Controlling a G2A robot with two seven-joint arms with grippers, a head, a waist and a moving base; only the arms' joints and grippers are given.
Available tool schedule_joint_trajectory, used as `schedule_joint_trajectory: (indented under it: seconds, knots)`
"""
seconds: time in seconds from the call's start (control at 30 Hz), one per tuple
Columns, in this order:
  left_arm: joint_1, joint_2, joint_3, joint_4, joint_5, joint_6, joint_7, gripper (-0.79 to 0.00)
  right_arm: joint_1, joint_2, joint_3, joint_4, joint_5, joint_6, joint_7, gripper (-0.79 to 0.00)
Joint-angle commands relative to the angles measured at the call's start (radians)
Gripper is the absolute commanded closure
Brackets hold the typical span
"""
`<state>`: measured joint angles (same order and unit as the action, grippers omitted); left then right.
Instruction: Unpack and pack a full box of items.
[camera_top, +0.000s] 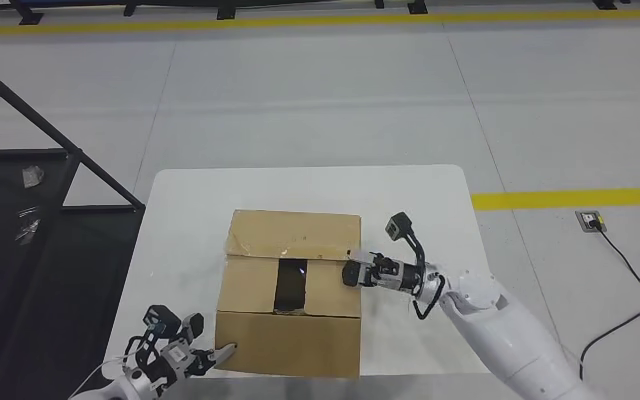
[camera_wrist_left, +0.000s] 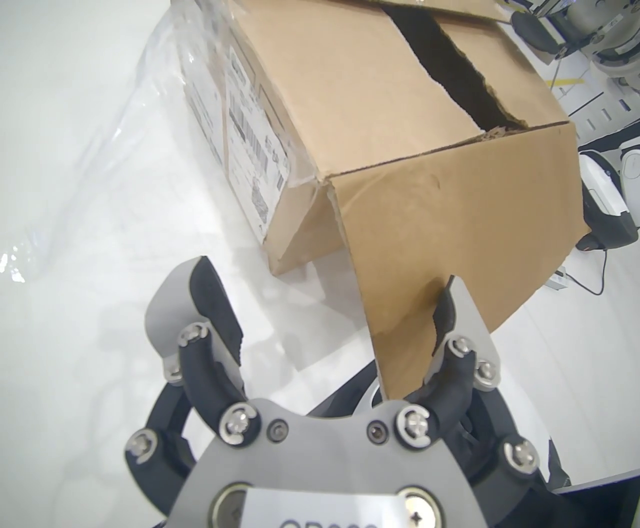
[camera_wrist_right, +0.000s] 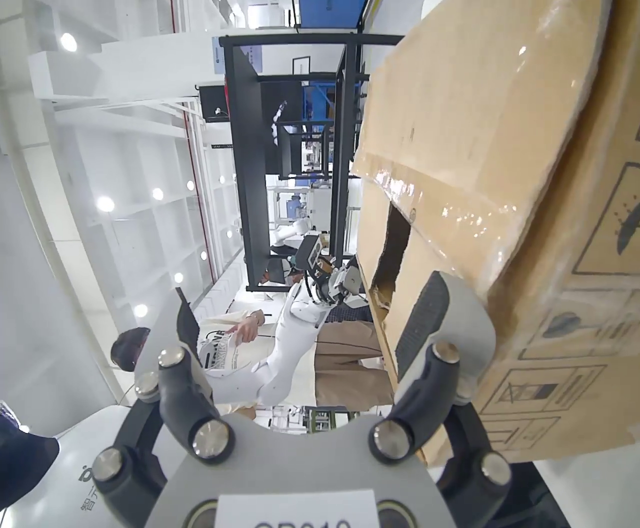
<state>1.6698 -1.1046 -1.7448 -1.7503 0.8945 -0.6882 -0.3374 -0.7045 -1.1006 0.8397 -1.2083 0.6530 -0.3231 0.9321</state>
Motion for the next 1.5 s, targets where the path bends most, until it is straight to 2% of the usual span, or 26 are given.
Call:
schedule_joint_trajectory:
  seconds: [0.0, 0.1, 0.37, 0.8, 1.07, 1.27, 1.47]
  knots:
    - [-0.002, 0.001, 0.004, 0.0, -0.001, 0.001, 0.001, -0.785, 0.006, -0.003, -0.001, 0.01, 0.001, 0.019, 0.023, -0.785]
    - [-0.004, 0.002, 0.012, -0.001, 0.004, 0.005, 0.005, -0.785, 0.015, -0.008, -0.005, 0.012, -0.008, 0.053, 0.041, -0.785]
    - [-0.004, 0.006, 0.025, -0.005, 0.014, 0.009, 0.014, -0.785, 0.018, -0.024, 0.003, 0.04, -0.021, 0.041, -0.008, -0.785]
    - [0.021, 0.013, 0.014, -0.008, 0.022, 0.007, 0.041, -0.785, 0.11, -0.082, -0.006, 0.117, -0.047, -0.122, -0.127, -0.785]
    - [0.05, 0.017, -0.002, -0.025, 0.02, 0.007, 0.067, -0.785, 0.243, -0.147, -0.061, 0.252, -0.08, -0.18, -0.206, -0.785]
    - [0.068, 0.019, -0.009, -0.034, 0.013, 0.011, 0.078, -0.785, 0.336, -0.212, -0.12, 0.421, -0.145, -0.225, -0.335, -0.785]
    - [0.069, 0.021, -0.001, -0.032, 0.018, 0.021, 0.079, -0.785, 0.383, -0.276, -0.158, 0.587, -0.159, -0.272, -0.429, -0.785]
